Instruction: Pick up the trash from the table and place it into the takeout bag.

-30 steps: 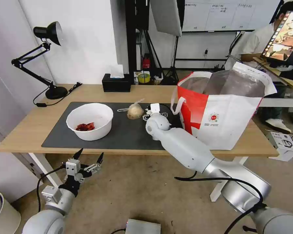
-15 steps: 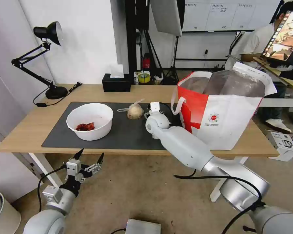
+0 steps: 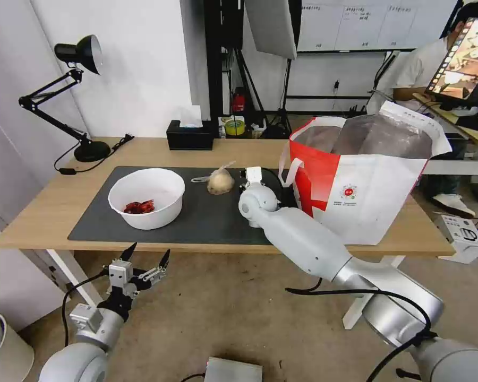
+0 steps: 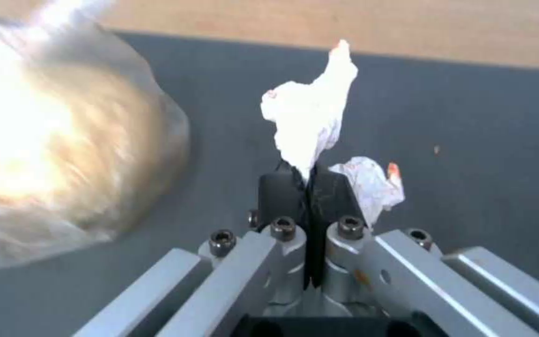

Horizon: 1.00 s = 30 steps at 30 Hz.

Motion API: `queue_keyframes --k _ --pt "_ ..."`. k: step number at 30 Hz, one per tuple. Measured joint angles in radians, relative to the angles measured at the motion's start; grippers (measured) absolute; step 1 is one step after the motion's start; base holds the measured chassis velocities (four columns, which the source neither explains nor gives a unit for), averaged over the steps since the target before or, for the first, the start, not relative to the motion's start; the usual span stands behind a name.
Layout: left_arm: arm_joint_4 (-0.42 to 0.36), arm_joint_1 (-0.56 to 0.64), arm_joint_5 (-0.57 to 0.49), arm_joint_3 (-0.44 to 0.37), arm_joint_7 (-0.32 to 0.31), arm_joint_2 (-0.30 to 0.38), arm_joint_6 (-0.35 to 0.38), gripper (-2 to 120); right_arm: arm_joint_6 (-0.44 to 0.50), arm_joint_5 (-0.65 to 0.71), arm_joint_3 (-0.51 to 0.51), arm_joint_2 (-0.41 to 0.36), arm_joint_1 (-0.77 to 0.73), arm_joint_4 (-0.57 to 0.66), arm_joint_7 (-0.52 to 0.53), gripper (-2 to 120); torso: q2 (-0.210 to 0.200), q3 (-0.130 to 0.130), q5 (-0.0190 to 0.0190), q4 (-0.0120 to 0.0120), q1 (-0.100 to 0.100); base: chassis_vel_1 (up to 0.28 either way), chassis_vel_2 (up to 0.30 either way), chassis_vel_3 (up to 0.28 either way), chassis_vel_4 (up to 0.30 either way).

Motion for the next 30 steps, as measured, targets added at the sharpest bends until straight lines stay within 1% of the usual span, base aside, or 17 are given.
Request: queue_keyframes --k 3,5,6,9,10,13,14,17,18,21,22,23,25,26,28,29,30 --pt "0.0 -0.001 0.0 -0.001 -0.001 0.0 0.0 100 0.006 0.0 0.0 -0.008 0.0 0.018 -0.005 0 0.0 0.0 0.0 0.0 0.0 0.0 0.0 0.0 0.0" --pt "-0.001 -0.001 0.0 -0.001 -0.002 0.0 0.0 100 0.01 0.001 -0.001 -0.037 -0.007 0.078 -0.017 0 0.0 0.0 0.0 0.0 0.0 0.0 0.0 0.0 0.0" --pt "-0.001 -0.001 0.0 -0.001 -0.002 0.0 0.0 100 0.01 0.001 -0.001 -0.037 -0.007 0.078 -0.017 0 0.0 0.0 0.0 0.0 0.0 0.0 0.0 0.0 0.0" --pt "-0.002 -0.001 0.0 -0.001 -0.004 -0.001 0.0 100 0.011 0.009 -0.006 -0.085 -0.025 0.179 -0.022 0 0.0 0.0 0.0 -0.0001 0.0 0.0 0.0 0.0 0.0" --pt "-0.002 -0.001 0.0 -0.001 -0.004 -0.001 0.0 100 0.011 0.009 -0.006 -0.085 -0.025 0.179 -0.022 0 0.0 0.0 0.0 -0.0001 0.0 0.0 0.0 0.0 0.0" --pt "-0.005 0.001 -0.001 -0.001 -0.004 -0.002 0.0 100 0.015 0.002 -0.008 -0.142 -0.057 0.301 -0.028 0 0.0 0.0 0.0001 -0.0002 0.0 0.0 0.0 0.0 0.0" --pt "-0.005 0.001 -0.001 -0.001 -0.004 -0.002 0.0 100 0.015 0.002 -0.008 -0.142 -0.057 0.301 -0.028 0 0.0 0.0 0.0001 -0.0002 0.0 0.0 0.0 0.0 0.0" --pt "-0.007 0.01 -0.001 -0.001 -0.005 -0.002 0.0 100 0.031 -0.029 0.001 -0.185 -0.081 0.397 -0.048 0 0.0 0.0 0.0001 -0.0002 0.0 0.0 0.0 0.0 0.0" --pt "-0.007 0.01 -0.001 -0.001 -0.005 -0.002 0.0 100 0.031 -0.029 0.001 -0.185 -0.081 0.397 -0.048 0 0.0 0.0 0.0001 -0.0002 0.0 0.0 0.0 0.0 0.0" --pt "-0.013 0.019 -0.001 -0.003 -0.011 -0.003 0.0 100 0.059 -0.083 0.028 -0.223 -0.083 0.495 -0.067 0 0.0 0.0 0.0001 -0.0001 0.0 0.0 0.0 0.0 0.0" --pt "-0.017 0.025 0.0 -0.007 -0.016 -0.007 0.0 100 0.067 -0.101 0.039 -0.234 -0.08 0.526 -0.067 0 0.0 0.0 0.0002 -0.0002 0.0 0.0 0.0 0.0 0.0" --pt "-0.017 0.025 0.0 -0.007 -0.016 -0.007 0.0 100 0.067 -0.101 0.039 -0.234 -0.08 0.526 -0.067 0 0.0 0.0 0.0002 -0.0002 0.0 0.0 0.0 0.0 0.0" --pt "-0.028 0.051 0.008 -0.025 -0.019 -0.027 0.0 100 0.074 -0.117 0.059 -0.248 -0.067 0.575 -0.064 0 0.0 0.0 0.0001 -0.0005 0.0 0.0 0.0 0.0 0.0" --pt "-0.028 0.051 0.008 -0.025 -0.019 -0.027 0.0 100 0.074 -0.117 0.059 -0.248 -0.067 0.575 -0.064 0 0.0 0.0 0.0001 -0.0005 0.0 0.0 0.0 0.0 0.0" --pt "-0.044 0.089 0.02 -0.054 -0.02 -0.056 -0.003 100 0.103 -0.137 0.072 -0.254 -0.053 0.609 -0.073 0 0.0 0.0 0.0002 0.0001 0.0 0.0 0.0 0.0 0.0" --pt "-0.05 0.102 0.024 -0.061 -0.02 -0.066 -0.005 100 0.123 -0.158 0.079 -0.259 -0.052 0.618 -0.085 0 0.0 0.0 0.0 0.0005 0.0 0.0 0.0 0.0 0.0" --pt "-0.05 0.102 0.024 -0.061 -0.02 -0.066 -0.005 100 0.123 -0.158 0.079 -0.259 -0.052 0.618 -0.085 0 0.0 0.0 0.0 0.0005 0.0 0.0 0.0 0.0 0.0"
